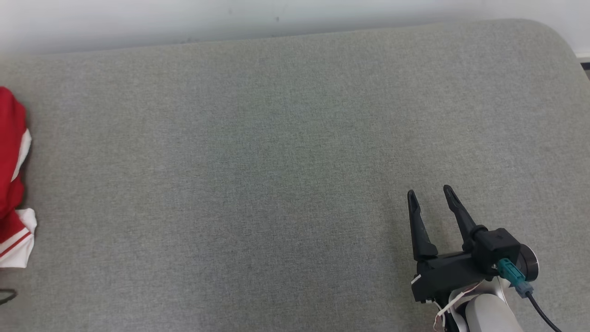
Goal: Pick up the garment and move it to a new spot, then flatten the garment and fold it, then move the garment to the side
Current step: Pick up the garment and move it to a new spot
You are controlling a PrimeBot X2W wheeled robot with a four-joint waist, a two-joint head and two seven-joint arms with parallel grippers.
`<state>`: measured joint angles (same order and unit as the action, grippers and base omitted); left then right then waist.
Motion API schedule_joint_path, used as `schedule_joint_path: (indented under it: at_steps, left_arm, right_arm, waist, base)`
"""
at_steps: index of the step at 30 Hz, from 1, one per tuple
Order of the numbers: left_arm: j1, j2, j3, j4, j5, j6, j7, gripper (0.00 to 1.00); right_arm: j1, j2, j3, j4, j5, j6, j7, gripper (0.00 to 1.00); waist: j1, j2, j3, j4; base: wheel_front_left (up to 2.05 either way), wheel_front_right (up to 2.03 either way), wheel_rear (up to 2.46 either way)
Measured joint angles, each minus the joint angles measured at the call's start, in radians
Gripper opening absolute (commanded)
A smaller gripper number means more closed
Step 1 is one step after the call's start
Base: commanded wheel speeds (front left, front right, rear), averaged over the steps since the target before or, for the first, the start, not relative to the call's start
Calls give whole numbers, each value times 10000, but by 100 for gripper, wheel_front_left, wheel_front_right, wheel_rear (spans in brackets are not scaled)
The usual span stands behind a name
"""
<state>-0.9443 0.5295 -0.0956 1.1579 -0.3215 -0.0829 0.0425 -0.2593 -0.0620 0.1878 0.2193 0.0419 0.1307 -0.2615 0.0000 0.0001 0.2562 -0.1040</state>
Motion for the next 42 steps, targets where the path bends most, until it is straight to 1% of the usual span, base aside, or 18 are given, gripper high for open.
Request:
schedule_joint_path:
  at_steps: [5,9,13,17,21,27,31,34,35,42]
  left_arm:
    - [-272,0,-198,-437,127,-21,-863,0]
    - [-580,15,-453,-928,282,-46,-1350,0]
    - [-873,25,-673,-1494,431,-178,-1638,0]
    - [-1101,-67,-968,-2268,433,-309,-1695,0]
    - [-1234,-337,-1189,-3243,253,-387,-1576,0]
    - [-1191,-497,-1536,-5114,-29,-447,-1135,0]
    - [-842,-560,-1733,-6378,-186,-449,-650,0]
    - [-496,-713,-1875,-7311,-351,-445,-311,0]
    - [-496,-713,-1875,-7311,-351,-445,-311,0]
    - [472,-1160,-2280,-9135,-573,-203,259,0]
  right_arm:
    - [50,17,12,48,19,0,0,100]
    - [128,35,13,96,59,0,0,100]
    - [197,54,42,159,153,0,0,100]
    - [252,69,69,157,244,0,0,100]
    - [282,84,92,151,320,0,0,100]
    - [322,100,79,136,477,0,0,100]
    - [402,102,48,127,571,0,2,100]
    - [421,107,50,84,658,0,0,100]
    - [421,107,50,84,658,0,0,100]
    - [421,107,58,40,815,0,2,100]
  waist:
    - [0,0,-263,142]
    - [0,-1,-510,247]
    - [-1,-1,-757,308]
    - [-1,-2,-971,294]
    - [-1,-2,-1104,151]
    - [-1,-1,-1211,-267]
    - [-1,-2,-1260,-636]
    - [-1,-2,-1293,-938]
    - [-1,-2,-1293,-938]
    - [-1,-1,-1314,-1634]
  base:
    - [0,0,0]
    - [0,0,0]
    - [0,0,0]
    - [0,0,0]
    - [0,0,0]
    - [0,0,0]
    - [0,0,0]
    - [0,0,0]
    - [0,0,0]
    - [0,0,0]
